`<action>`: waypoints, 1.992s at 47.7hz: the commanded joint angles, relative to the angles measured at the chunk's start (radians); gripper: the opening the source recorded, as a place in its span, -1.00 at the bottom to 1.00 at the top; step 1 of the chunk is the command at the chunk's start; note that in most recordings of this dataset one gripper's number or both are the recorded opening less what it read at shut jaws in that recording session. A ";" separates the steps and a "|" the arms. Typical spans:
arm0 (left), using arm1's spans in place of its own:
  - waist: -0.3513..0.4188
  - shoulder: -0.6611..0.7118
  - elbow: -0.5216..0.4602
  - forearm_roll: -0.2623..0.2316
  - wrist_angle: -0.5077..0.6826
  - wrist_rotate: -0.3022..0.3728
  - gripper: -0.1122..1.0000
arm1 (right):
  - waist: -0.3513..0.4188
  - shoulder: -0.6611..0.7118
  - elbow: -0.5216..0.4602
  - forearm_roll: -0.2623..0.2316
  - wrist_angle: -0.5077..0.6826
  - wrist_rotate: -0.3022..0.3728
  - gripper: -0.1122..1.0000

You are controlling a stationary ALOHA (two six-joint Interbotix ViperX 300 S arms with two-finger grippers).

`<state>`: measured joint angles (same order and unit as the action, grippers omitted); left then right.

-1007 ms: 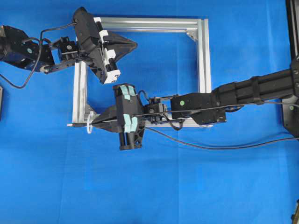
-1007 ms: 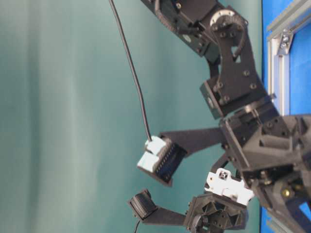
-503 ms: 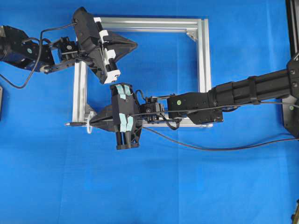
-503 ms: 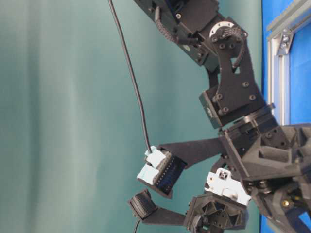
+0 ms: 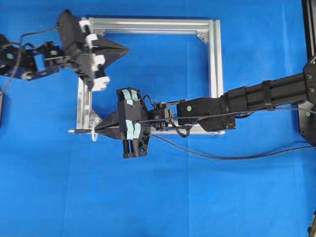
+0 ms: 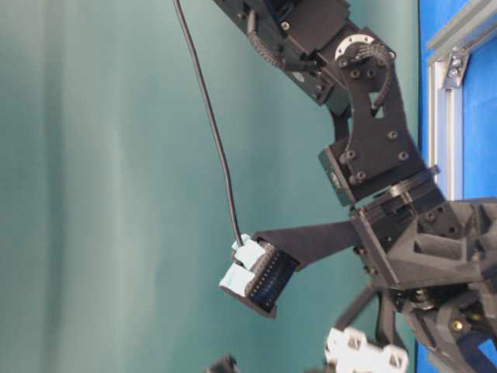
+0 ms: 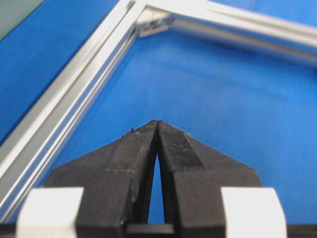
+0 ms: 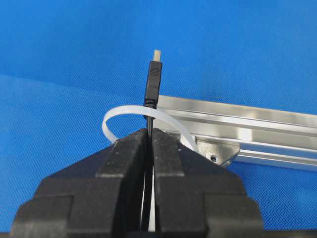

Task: Insert the wire through the string loop located on the left side.
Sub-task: 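Move the open left gripper toward the plug protruding from the loop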

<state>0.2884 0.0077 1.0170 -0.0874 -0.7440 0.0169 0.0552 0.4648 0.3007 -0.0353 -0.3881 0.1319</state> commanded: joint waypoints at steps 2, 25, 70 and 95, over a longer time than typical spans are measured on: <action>0.011 -0.066 0.052 0.003 -0.012 0.006 -0.79 | -0.002 -0.021 -0.017 0.002 -0.003 0.002 -0.97; 0.049 -0.310 0.321 0.003 -0.011 -0.003 -0.79 | -0.002 -0.021 -0.018 0.000 -0.003 0.002 -0.97; -0.459 -0.502 0.396 0.012 0.035 -0.035 -0.79 | -0.002 -0.021 -0.018 -0.002 -0.003 0.002 -0.97; -0.551 -0.531 0.356 0.012 0.183 -0.032 -0.79 | -0.002 -0.021 -0.017 -0.002 -0.003 0.002 -0.97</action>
<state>-0.2592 -0.5216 1.3913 -0.0782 -0.5630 -0.0184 0.0552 0.4648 0.3007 -0.0353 -0.3881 0.1319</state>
